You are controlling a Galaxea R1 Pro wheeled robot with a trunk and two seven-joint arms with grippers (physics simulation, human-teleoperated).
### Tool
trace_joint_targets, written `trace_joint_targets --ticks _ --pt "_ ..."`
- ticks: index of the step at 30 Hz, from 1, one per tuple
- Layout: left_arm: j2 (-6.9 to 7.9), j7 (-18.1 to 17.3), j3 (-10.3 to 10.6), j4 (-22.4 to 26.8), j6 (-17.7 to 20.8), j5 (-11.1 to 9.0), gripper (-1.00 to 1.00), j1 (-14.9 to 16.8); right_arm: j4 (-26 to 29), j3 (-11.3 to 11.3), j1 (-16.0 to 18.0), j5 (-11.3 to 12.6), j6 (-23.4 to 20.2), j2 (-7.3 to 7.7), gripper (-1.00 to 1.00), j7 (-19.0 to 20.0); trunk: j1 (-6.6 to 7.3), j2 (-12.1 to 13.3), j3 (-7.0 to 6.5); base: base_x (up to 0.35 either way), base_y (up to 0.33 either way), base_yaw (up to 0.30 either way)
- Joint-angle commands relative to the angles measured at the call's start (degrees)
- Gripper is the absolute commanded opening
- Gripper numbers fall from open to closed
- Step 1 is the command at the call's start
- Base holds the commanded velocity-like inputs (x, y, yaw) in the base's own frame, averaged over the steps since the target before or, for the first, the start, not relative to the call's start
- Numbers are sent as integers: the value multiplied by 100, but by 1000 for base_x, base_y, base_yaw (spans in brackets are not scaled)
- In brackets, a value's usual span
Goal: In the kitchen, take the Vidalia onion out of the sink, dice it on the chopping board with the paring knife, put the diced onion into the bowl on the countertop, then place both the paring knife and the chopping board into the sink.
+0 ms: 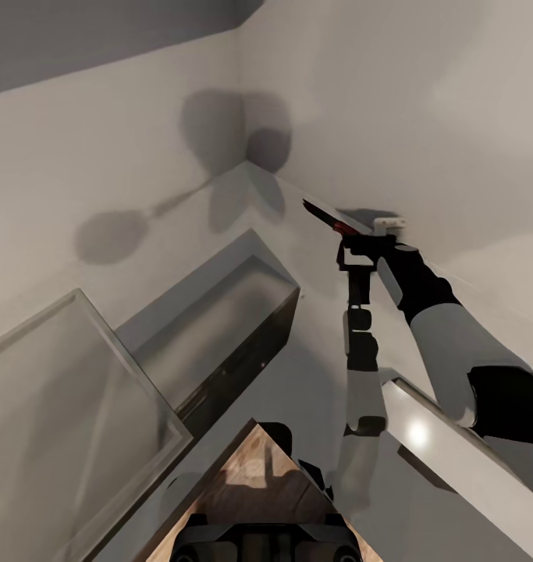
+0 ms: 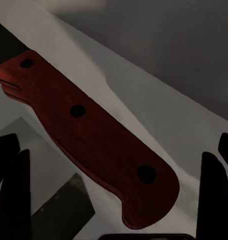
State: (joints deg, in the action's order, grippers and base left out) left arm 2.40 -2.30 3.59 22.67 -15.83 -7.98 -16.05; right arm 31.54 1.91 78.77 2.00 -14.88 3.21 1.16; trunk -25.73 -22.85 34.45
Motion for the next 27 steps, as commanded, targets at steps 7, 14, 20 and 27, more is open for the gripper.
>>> trace_joint_targets --ticks 7,14,20,27 --pt "4 -7 37 9 -9 -61 100 -3 -158 29 -2 -24 -59 -39 100 15 -5 -7 8 0 0 0" --pt "6 -7 36 9 -15 -61 100 -3 -165 29 -2 -24 -59 -119 100 16 -5 -7 8 0 0 0" --pt "6 -7 37 9 -17 -60 100 -3 -170 29 -2 -24 -59 -197 100 16 -5 -7 8 0 0 0" --pt "6 -7 37 9 -16 -62 100 -3 -174 29 -2 -24 -67 -245 100 24 -5 -7 8 0 0 0"
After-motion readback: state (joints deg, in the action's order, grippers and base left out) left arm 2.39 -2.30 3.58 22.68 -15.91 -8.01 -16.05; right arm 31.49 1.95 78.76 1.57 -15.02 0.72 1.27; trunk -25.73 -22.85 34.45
